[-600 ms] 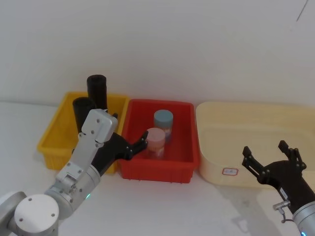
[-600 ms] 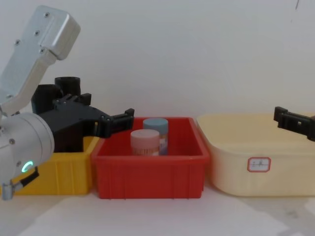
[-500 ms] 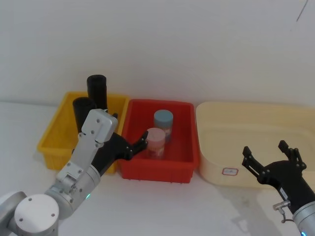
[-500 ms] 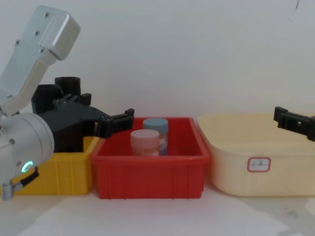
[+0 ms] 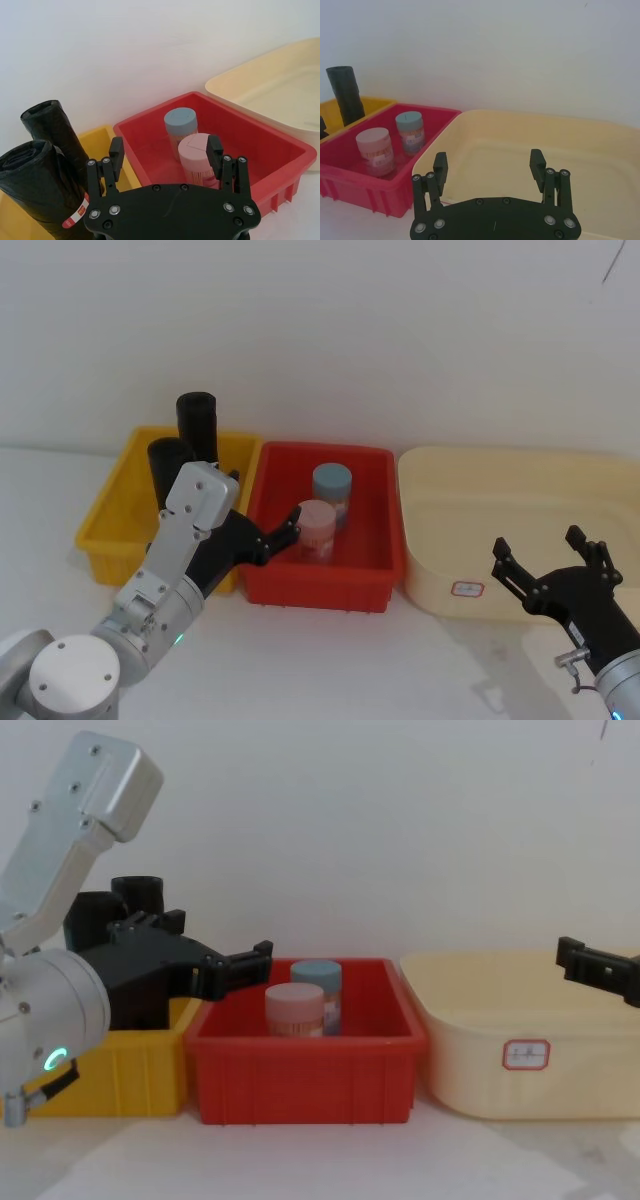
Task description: Pick up the garbage bag with the one hand and transfer it to the other hand.
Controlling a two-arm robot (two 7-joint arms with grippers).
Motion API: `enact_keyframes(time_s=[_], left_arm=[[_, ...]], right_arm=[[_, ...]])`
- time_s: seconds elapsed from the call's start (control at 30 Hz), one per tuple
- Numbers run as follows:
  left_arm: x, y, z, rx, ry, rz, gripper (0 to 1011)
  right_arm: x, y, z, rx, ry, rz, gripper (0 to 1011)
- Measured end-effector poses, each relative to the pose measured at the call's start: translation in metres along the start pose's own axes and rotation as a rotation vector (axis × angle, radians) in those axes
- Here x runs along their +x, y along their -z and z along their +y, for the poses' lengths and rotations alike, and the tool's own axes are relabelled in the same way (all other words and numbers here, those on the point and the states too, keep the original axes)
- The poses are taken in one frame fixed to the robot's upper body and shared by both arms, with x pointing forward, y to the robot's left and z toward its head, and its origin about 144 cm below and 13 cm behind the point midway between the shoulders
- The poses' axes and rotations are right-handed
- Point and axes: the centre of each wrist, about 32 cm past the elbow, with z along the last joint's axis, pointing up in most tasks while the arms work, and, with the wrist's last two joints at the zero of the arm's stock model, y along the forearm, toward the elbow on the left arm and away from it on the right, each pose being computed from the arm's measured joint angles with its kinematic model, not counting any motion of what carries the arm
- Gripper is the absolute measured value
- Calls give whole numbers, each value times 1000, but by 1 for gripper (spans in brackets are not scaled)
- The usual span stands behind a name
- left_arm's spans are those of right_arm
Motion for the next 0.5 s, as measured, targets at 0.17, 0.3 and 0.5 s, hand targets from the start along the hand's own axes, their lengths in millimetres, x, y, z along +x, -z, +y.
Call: enact_keyframes(time_s=[0.17, 0.3, 0.5], left_arm=[[0, 0, 0, 0, 0, 0, 1001], [0, 0, 0, 0, 0, 0, 1001], [0, 0, 0, 0, 0, 0, 1001]], right_arm=[[0, 0, 0, 0, 0, 0, 1004], [0, 0, 0, 0, 0, 0, 1004], [0, 0, 0, 0, 0, 0, 1004]])
